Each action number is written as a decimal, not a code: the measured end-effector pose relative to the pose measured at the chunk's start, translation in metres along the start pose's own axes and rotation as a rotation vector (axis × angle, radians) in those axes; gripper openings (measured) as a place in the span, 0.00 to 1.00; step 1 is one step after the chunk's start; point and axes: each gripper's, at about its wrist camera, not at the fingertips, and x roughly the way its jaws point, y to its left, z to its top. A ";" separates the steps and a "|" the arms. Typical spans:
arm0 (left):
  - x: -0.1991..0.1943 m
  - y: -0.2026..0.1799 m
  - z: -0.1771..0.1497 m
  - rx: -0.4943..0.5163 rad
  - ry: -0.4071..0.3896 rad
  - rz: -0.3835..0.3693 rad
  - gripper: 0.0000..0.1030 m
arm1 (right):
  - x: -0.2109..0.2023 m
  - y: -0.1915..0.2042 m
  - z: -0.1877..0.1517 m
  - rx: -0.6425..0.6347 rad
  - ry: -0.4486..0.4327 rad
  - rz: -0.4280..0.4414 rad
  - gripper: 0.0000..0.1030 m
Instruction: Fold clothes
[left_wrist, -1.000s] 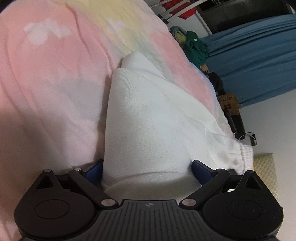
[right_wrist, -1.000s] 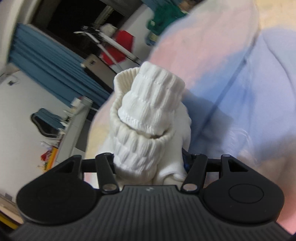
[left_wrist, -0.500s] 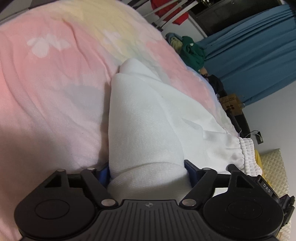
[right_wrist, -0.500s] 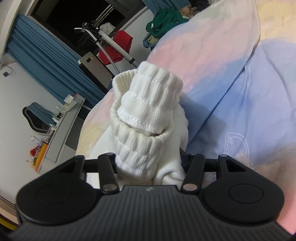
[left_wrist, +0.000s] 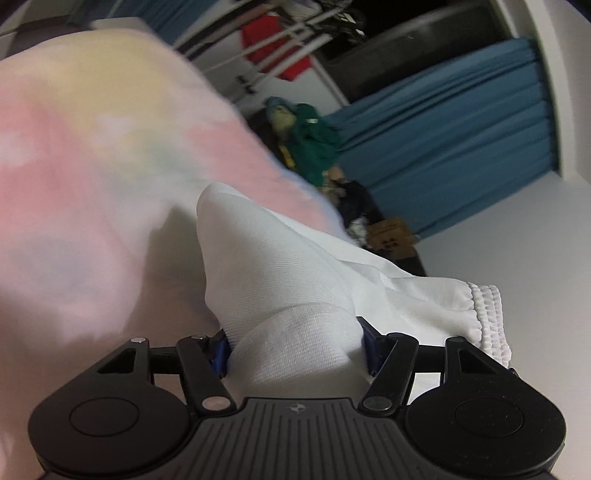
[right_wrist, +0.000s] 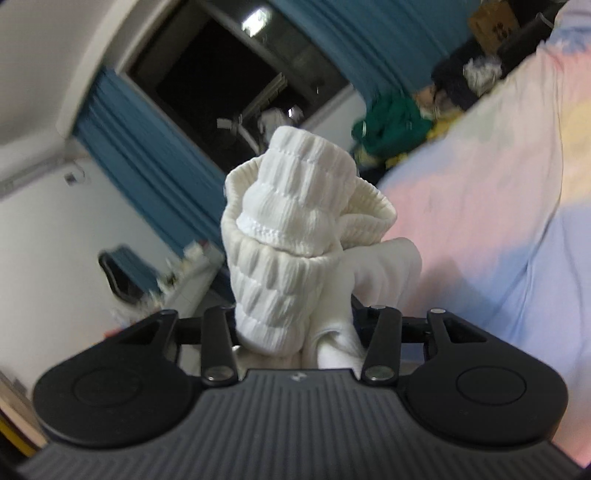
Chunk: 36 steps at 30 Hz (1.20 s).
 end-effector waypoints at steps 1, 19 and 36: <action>0.015 -0.016 0.006 0.018 0.000 -0.013 0.64 | -0.002 -0.006 0.014 0.005 -0.027 0.000 0.46; 0.390 -0.178 0.007 0.324 0.203 -0.054 0.64 | 0.021 -0.261 0.113 0.262 -0.371 -0.157 0.46; 0.342 -0.154 -0.046 0.604 0.266 0.109 0.76 | -0.025 -0.289 0.040 0.548 -0.266 -0.362 0.85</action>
